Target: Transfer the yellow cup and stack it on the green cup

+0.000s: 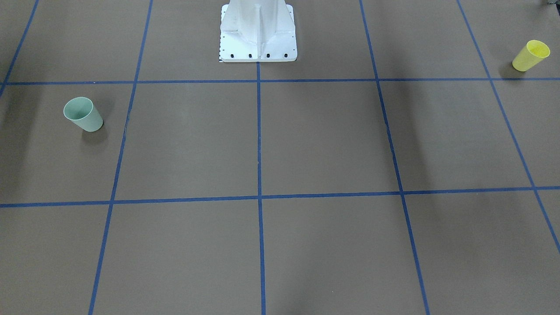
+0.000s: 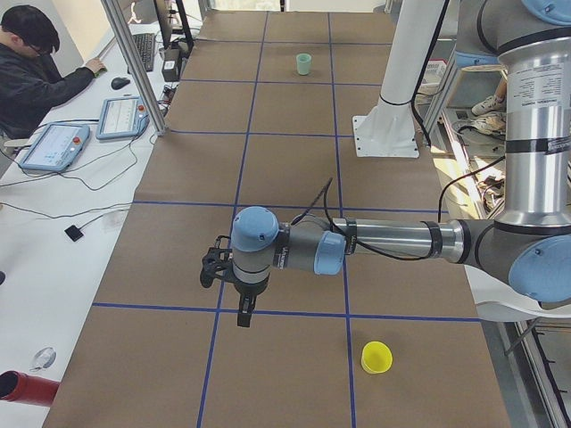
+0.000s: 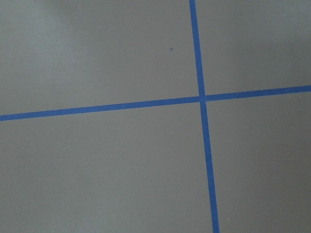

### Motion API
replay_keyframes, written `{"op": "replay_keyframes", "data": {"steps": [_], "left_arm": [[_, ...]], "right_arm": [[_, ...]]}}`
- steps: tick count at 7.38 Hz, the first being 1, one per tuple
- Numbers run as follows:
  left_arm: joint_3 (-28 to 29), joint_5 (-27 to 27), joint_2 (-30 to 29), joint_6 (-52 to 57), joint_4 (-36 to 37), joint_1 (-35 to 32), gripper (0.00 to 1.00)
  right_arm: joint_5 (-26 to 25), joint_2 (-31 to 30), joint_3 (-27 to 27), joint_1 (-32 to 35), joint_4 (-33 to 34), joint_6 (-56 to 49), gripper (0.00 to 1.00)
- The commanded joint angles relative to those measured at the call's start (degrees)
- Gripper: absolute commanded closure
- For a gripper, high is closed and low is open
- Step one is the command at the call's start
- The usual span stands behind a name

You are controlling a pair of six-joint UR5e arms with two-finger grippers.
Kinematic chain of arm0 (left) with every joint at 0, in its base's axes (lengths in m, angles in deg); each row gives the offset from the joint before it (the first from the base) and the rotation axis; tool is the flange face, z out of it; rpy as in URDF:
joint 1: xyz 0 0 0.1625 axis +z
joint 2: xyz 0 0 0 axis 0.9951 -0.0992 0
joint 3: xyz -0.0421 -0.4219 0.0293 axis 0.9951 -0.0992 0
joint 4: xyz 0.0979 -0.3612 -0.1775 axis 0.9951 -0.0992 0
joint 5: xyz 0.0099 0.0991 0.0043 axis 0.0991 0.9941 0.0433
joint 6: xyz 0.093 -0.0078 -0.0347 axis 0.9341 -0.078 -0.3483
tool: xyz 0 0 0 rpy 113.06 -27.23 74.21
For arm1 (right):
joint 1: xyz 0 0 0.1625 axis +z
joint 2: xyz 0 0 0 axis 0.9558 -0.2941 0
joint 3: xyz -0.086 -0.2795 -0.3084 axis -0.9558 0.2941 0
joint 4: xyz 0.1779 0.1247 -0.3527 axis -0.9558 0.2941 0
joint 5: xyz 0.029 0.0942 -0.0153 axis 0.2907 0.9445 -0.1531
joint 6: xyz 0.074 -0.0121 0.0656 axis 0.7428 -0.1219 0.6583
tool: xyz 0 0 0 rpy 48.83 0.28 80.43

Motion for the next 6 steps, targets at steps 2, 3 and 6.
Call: {"op": "replay_keyframes", "data": {"steps": [2, 3, 6], "left_arm": [[-0.2, 0.81, -0.88, -0.53, 0.09, 0.01, 0.0], [-1.95, 4.3, -1.15, -3.4, 0.87, 0.09, 0.0], [-19.47, 18.96, 0.34, -13.31, 20.22, 7.27, 0.0]], "right_arm": [[-0.09, 0.23, 0.26, 0.0, -2.89, 0.5, 0.0], [-0.18, 0.31, 0.35, 0.0, -2.9, 0.24, 0.0], [-0.7, 1.19, -0.96, -0.87, -2.55, -0.2, 0.0]]}}
